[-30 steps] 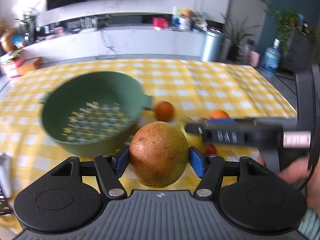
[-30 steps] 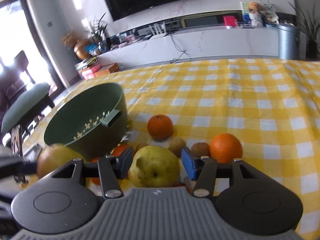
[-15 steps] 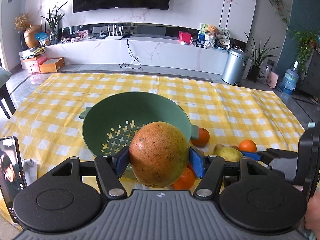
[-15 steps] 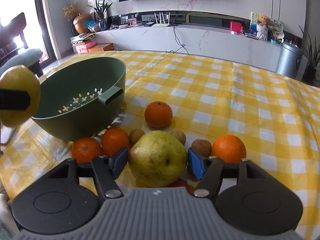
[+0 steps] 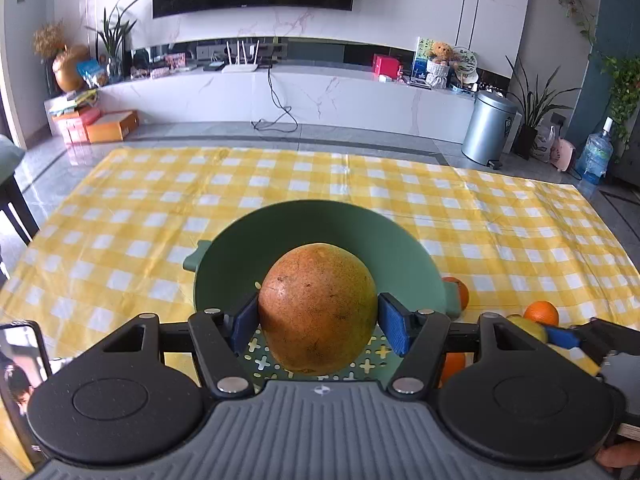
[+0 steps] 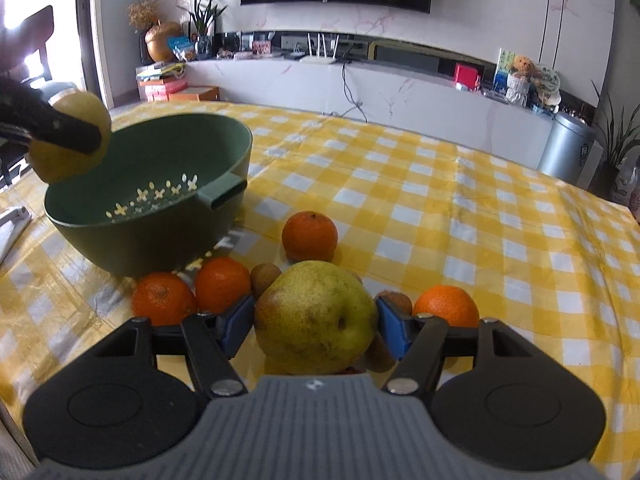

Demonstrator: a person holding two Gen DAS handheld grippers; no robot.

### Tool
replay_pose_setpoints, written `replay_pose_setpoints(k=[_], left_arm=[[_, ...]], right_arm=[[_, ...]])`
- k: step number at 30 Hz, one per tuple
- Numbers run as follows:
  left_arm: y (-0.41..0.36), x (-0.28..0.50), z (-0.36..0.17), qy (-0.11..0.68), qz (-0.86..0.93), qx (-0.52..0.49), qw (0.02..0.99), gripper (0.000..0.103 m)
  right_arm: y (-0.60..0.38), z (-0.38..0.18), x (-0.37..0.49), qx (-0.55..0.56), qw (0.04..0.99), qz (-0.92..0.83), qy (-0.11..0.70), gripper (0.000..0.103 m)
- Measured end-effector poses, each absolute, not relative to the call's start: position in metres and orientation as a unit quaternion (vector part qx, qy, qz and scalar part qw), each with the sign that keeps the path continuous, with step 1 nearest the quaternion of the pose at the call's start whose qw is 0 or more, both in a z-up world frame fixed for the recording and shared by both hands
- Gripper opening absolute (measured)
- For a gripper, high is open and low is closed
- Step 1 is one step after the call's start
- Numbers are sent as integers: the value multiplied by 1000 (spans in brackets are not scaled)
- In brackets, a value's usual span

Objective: Organize fruits
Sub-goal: 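Carry the mango into the green colander with left tool while right tool grasps the pear, then release the mango with left tool while right tool lowers the pear into the colander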

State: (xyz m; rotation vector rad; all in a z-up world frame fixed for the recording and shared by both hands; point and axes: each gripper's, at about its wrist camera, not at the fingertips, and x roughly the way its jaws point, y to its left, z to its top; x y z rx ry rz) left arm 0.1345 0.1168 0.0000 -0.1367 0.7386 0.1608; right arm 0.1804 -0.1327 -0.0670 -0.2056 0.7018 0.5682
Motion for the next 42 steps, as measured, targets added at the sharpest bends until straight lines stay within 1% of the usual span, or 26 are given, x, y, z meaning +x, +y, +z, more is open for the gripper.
replay_pose_setpoints(k=[5,11,14,17,21,27,35,42], left_arm=[[128,139,-10,370,71,-72,923,73],[139,145,-13,377,58,-87,920,73],[139,147,-17,380,54,-72,921,73],[137,147,-23,385,50,-52,920,73],[140,145,-29,390,49,-48,918,73],[135,146,-31,390,45,-19,919,73],[134,152,-42,411,39,-2,911,73],[124,151,-48,414,41,44,908,73]], right_arm=[[-136,-47,169,-92,909,276,299,64],[-123,-3,171,-70,903,326,271,64],[-96,16,179,-91,884,372,268,64],[-68,23,188,-132,859,413,274,64],[-43,20,199,-192,829,444,280,63],[-19,0,208,-295,776,477,289,63],[7,-12,222,-352,723,504,315,63],[19,-24,226,-383,692,505,346,64]])
